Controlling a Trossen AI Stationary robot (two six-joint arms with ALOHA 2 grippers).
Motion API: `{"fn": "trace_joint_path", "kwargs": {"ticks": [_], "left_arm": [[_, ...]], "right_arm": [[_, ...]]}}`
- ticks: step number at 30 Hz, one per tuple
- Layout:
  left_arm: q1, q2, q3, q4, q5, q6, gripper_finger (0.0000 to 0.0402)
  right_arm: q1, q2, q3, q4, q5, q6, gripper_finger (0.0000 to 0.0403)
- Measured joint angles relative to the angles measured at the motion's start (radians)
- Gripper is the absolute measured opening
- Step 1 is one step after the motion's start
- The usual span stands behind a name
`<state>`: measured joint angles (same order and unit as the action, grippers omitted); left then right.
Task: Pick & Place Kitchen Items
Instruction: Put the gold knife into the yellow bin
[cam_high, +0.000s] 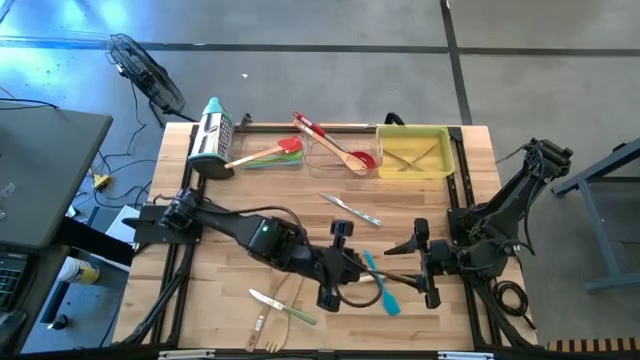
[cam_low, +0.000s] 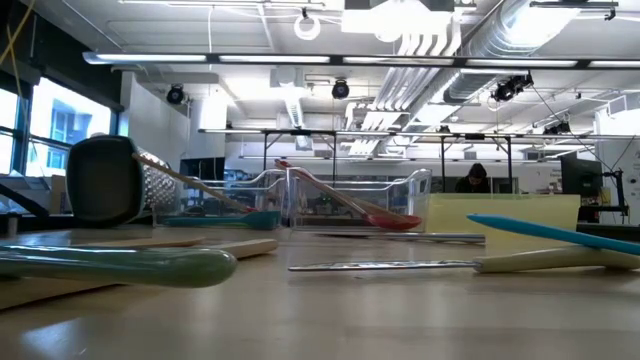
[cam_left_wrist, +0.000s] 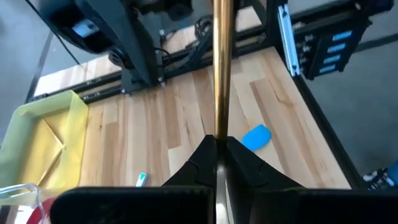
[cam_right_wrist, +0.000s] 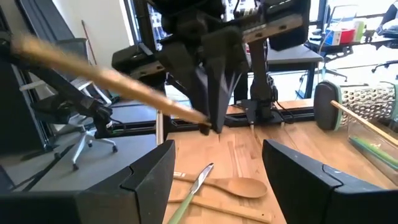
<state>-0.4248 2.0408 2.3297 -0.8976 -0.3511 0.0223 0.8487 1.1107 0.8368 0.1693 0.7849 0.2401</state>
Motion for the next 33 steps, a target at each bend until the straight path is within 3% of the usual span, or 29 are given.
{"fn": "trace_joint_path", "kwargs": {"ticks": [21, 33], "left_arm": [[0.035, -0.003, 0.000, 0.034, 0.001, -0.039, 0.0004], [0.098, -0.002, 0.000, 0.034, 0.058, -0.057, 0.0004]], "right_arm": [[-0.028, 0.000, 0.000, 0.074, -0.028, -0.169, 0.0234], [-0.028, 0.000, 0.000, 0.133, -0.030, -0.241, 0.0234]]}}
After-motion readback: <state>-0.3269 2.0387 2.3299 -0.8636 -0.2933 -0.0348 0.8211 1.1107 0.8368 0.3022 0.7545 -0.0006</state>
